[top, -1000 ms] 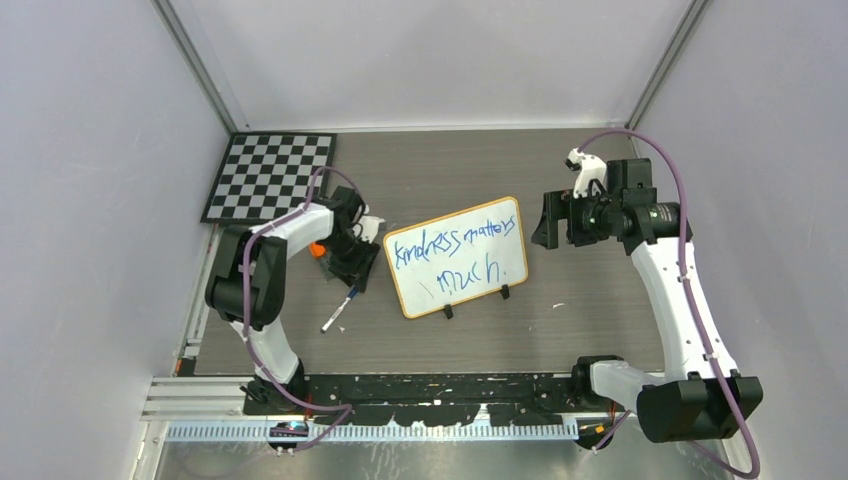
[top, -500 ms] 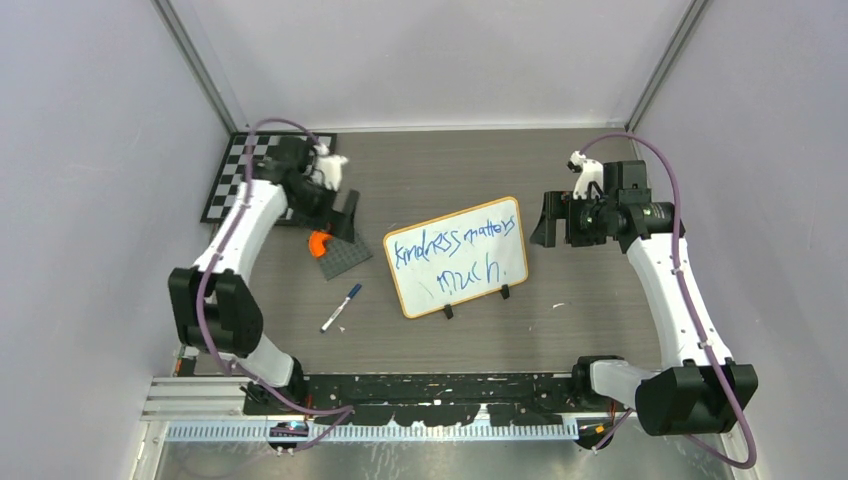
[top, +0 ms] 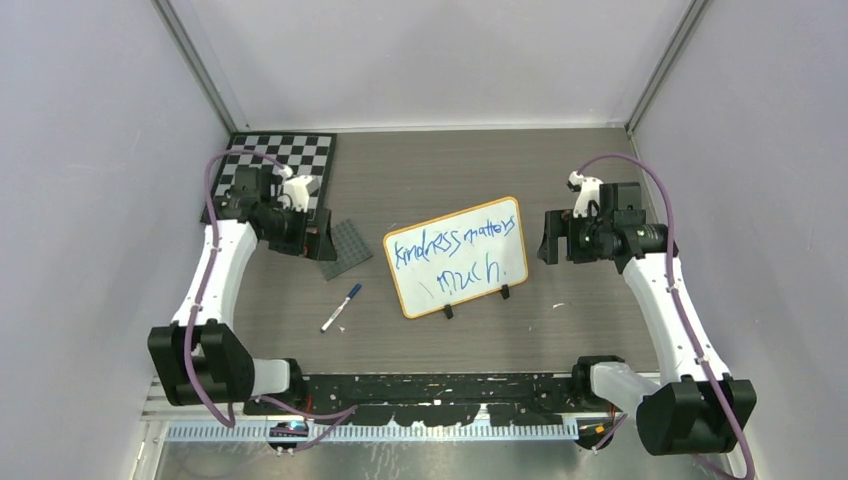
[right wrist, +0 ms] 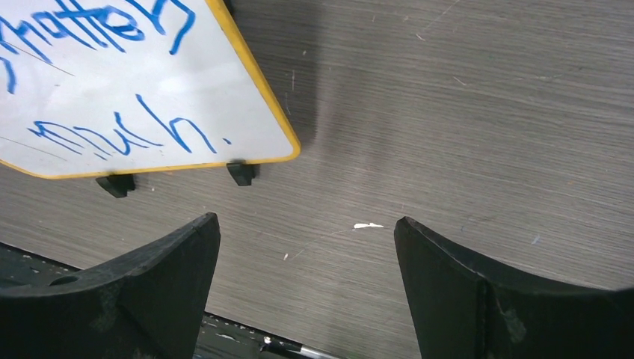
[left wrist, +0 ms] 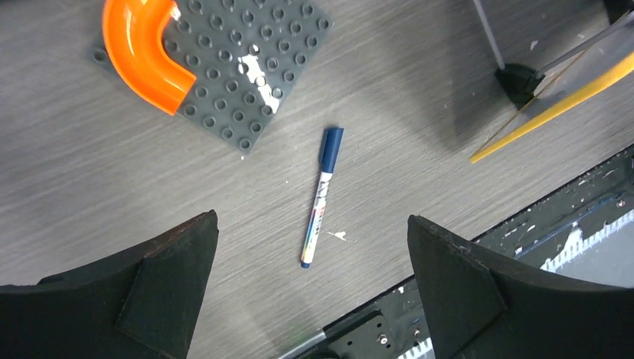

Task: Write a sentence on the whiteboard
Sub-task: Reset both arms

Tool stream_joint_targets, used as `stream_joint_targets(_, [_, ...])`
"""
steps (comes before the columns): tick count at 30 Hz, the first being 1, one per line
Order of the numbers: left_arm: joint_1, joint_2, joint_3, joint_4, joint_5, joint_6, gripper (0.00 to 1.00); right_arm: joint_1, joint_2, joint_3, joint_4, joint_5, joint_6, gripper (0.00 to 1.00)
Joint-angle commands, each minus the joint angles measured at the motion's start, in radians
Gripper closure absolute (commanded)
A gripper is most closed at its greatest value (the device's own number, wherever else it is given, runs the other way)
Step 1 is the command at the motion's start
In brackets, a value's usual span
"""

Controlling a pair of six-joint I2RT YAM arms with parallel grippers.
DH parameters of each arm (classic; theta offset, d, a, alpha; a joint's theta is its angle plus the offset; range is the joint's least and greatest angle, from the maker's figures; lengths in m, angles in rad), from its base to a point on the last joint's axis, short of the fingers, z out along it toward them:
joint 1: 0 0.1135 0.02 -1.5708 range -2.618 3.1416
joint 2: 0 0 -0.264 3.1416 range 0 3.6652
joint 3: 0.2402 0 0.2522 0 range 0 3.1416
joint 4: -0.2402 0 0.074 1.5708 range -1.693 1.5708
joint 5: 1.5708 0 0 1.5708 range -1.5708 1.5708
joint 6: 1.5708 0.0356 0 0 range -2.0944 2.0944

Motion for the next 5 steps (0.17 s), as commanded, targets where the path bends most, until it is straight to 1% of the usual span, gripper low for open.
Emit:
stream_joint_targets(1, [0.002, -0.036, -0.056, 0.081, 0.035, -0.042, 0.00, -0.004, -0.013, -0.020, 0.066, 0.015, -0.016, 0.09])
stream_joint_targets(5, [0.002, -0.053, -0.074, 0.087, 0.007, -0.060, 0.00, -0.004, -0.006, -0.006, 0.068, 0.012, -0.002, 0.10])
